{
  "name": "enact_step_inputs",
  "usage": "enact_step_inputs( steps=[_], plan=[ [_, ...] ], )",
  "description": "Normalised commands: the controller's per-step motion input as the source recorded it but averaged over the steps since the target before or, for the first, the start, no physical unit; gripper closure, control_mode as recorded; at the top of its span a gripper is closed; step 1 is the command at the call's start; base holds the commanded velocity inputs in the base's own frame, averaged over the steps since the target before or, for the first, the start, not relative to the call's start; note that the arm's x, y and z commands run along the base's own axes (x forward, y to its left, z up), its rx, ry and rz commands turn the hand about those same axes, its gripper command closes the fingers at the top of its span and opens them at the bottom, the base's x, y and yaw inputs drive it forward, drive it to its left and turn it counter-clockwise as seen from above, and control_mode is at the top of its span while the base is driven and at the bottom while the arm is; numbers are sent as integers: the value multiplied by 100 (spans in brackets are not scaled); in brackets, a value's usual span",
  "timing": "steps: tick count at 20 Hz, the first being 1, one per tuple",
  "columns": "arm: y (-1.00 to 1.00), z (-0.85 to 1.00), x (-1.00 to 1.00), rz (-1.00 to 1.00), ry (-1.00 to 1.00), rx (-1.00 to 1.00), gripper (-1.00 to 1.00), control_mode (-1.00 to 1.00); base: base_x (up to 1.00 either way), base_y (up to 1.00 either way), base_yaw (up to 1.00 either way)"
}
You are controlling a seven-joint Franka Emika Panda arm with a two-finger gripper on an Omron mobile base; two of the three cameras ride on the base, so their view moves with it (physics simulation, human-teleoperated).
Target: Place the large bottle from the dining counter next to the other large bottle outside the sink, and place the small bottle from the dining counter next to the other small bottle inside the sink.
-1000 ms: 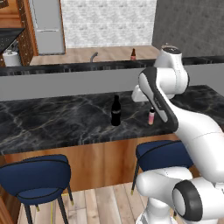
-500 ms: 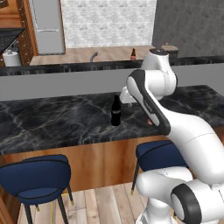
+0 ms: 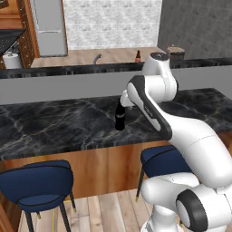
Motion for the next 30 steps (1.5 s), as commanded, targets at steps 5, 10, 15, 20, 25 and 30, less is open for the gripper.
enact_step_inputs(
  steps=[5,10,15,20,25,30],
  plan=[
    [-9,-4,14,2,-5,0,-100,-100,0,0,0],
    [-8,-8,17,2,-4,1,-100,-100,0,0,0],
    [-3,-23,24,2,-4,2,-100,-100,0,0,0],
    [0,-34,28,2,-4,2,-100,-100,0,0,0],
    [0,-14,32,2,0,2,-100,-100,0,0,0],
    [0,-8,46,0,0,0,-100,-100,0,0,0]
  ],
)
